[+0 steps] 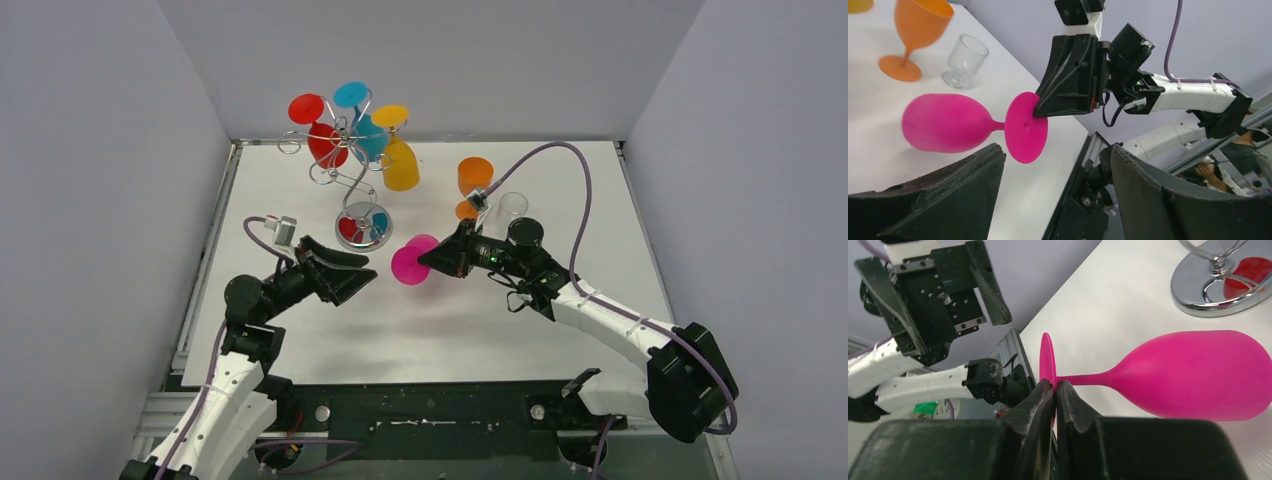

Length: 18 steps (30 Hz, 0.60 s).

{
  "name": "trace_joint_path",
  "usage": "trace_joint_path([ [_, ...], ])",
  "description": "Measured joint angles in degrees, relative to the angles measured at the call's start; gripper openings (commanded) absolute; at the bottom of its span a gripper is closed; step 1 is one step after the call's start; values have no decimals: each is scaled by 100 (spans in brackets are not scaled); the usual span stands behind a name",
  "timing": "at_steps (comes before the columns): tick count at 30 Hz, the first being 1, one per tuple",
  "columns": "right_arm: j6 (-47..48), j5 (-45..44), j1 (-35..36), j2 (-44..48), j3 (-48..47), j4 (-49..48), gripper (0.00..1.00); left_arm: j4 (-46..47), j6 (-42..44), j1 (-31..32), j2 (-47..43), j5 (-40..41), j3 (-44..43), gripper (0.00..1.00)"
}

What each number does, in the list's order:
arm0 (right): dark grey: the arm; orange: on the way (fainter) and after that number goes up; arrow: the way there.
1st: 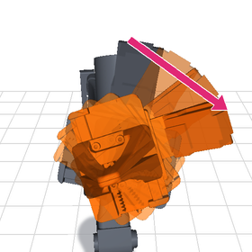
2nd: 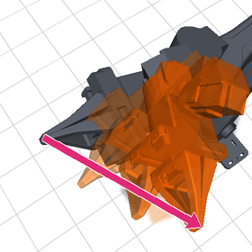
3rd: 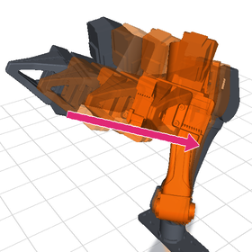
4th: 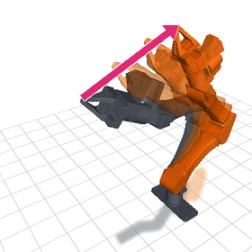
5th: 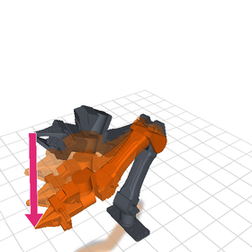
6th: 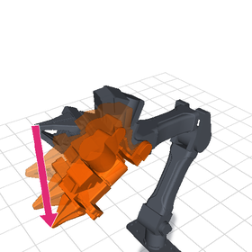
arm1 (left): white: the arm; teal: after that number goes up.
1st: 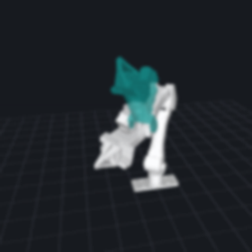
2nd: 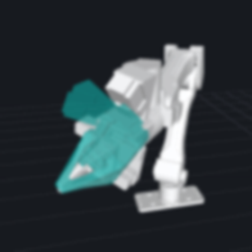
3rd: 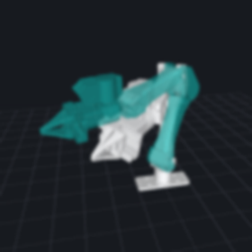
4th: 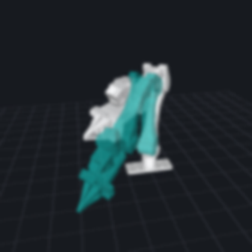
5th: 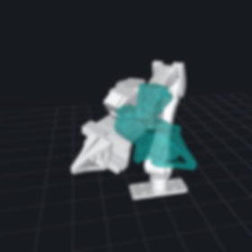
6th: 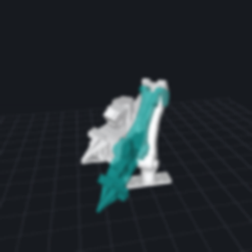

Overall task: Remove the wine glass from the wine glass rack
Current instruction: Place the wine glass at the center of the board.

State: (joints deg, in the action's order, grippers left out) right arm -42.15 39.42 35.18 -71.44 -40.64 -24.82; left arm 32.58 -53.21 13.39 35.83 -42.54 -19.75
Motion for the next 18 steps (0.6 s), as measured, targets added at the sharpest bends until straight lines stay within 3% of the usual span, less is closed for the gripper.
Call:
trace_joint_path([
  [5, 136, 256, 138, 48, 105, -177, 0, 269, -168, 457, 560, -142, 0, 73],
  [9, 149, 411, 173, 66, 120, -267, 0, -111, 247, 1067, 667, 98, -81, 68],
  [14, 133, 435, 153, 74, 219, -442, 0, -505, 647, 1222, 717, 334, -216, 56],
  [18, 46, 455, 149, 74, 321, -621, 0, -555, 737, 1241, 778, 363, -216, 56],
])
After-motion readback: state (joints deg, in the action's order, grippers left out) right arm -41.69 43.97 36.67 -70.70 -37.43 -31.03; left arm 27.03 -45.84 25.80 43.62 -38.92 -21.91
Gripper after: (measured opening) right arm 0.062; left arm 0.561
